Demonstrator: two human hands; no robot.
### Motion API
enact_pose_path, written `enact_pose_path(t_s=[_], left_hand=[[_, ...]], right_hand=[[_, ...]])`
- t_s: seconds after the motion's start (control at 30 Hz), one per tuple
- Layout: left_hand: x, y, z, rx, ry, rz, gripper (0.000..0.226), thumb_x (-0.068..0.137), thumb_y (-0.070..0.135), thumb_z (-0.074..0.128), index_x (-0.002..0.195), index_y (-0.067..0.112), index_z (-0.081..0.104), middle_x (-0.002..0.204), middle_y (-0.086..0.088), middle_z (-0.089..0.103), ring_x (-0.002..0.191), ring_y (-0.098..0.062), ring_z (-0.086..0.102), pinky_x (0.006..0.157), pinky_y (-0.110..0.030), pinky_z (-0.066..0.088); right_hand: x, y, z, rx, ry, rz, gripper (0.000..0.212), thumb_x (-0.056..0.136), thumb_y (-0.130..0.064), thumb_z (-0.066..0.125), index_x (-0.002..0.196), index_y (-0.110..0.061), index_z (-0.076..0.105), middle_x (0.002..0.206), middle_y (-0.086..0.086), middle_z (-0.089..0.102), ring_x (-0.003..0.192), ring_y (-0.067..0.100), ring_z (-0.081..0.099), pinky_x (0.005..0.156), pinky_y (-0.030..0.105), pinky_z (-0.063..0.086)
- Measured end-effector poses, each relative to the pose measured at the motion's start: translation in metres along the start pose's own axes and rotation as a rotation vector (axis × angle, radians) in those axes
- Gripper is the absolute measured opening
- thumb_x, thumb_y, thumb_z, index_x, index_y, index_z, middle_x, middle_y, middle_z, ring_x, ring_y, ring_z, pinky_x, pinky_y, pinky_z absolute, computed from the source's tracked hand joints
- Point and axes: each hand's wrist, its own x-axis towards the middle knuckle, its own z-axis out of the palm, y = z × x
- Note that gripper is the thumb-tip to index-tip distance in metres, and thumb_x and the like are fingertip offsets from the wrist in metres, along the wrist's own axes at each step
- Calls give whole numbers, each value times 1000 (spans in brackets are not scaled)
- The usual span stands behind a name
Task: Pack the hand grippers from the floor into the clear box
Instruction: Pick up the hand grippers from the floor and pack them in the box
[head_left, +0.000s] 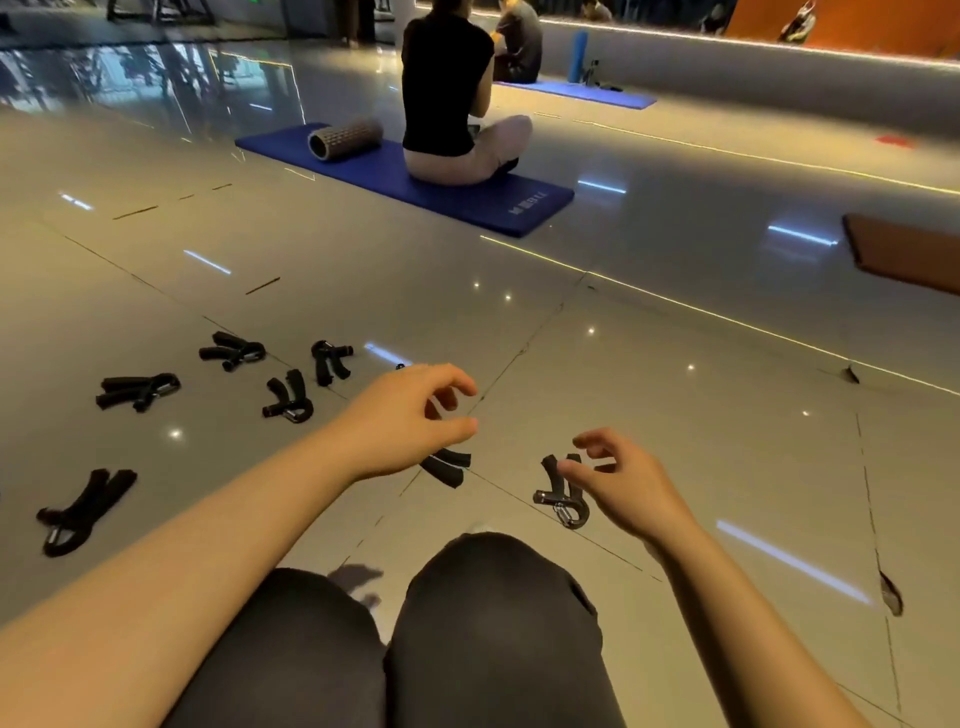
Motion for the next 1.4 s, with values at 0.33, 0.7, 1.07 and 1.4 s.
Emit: enact_pose_path(t_s=[0.33, 0.7, 1.07, 1.4], left_hand=[[147, -125, 42, 114, -239, -145, 55, 85, 38, 63, 135, 31, 41, 115, 7, 47, 98, -10, 51, 80, -23, 41], [248, -230, 159, 53, -361, -149, 48, 86, 39, 61, 130, 31, 45, 127, 8, 47, 105, -5, 44, 93, -26, 42], [227, -311, 246, 397, -463, 171, 74, 48, 50, 80, 113, 25, 56, 110, 1, 62, 101, -22, 63, 83, -45, 50], [231, -307, 272, 416, -520, 342, 93, 42, 39, 86, 126, 25, 49, 127, -7, 55, 118, -28, 47, 91, -56, 45]], right_hand=[[133, 68, 56, -91, -87, 214, 45, 87, -37, 63, 127, -19, 51, 131, 5, 49, 106, 18, 52, 88, 33, 44], [237, 169, 134, -269, -243, 404, 62, 83, -36, 66, 136, -22, 38, 137, 8, 37, 116, 28, 45, 93, 31, 40], [300, 210, 172, -442, -55, 344, 57, 84, -37, 65, 133, -18, 44, 138, 12, 37, 123, 34, 37, 91, 38, 41], [298, 223, 192, -629, 2, 149, 52, 82, -46, 64, 119, -11, 52, 108, 14, 44, 95, 30, 42, 83, 42, 45]])
